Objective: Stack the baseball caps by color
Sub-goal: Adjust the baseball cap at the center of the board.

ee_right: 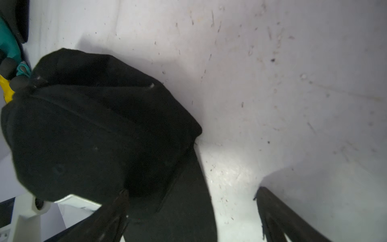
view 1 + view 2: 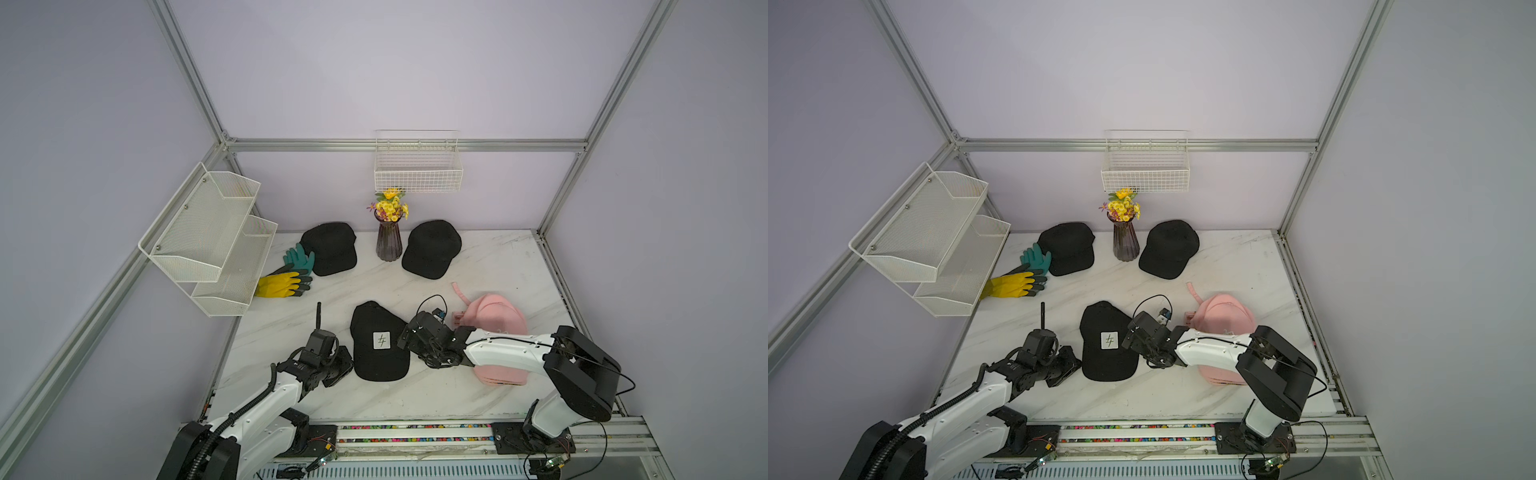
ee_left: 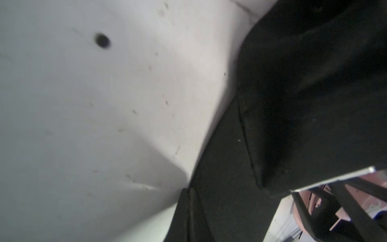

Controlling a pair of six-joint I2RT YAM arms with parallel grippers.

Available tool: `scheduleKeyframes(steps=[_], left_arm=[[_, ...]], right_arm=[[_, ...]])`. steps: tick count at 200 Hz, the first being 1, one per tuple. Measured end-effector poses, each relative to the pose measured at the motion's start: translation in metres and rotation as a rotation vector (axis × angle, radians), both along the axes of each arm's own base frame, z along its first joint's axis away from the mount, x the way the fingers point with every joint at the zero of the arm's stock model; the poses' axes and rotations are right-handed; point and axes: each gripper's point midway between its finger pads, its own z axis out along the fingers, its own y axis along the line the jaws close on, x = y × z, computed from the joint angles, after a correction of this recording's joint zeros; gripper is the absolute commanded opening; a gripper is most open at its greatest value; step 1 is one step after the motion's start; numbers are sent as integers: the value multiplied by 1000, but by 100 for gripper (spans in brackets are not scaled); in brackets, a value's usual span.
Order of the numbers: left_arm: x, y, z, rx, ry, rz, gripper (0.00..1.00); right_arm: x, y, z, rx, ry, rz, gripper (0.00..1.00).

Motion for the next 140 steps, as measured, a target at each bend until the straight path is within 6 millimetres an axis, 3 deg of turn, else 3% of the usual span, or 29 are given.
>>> scheduleKeyframes(steps=[13,37,63,112,140], left_arm=[[-2,-7,-1,2,-2,-16,2],[2,-15,3,12,-22,-19,28],[16,-8,16,64,-92,15,40],[64,9,77,164,-307,70,56],[93,26,82,187,-337,123,76]], right_arm=[[1,-3,0,5,-1,-1,97],[1,-2,3,22,-16,23,97],[2,10,11,61,-53,100,97],[11,32,35,92,-155,234,97],[30,33,41,88,-198,235,97]])
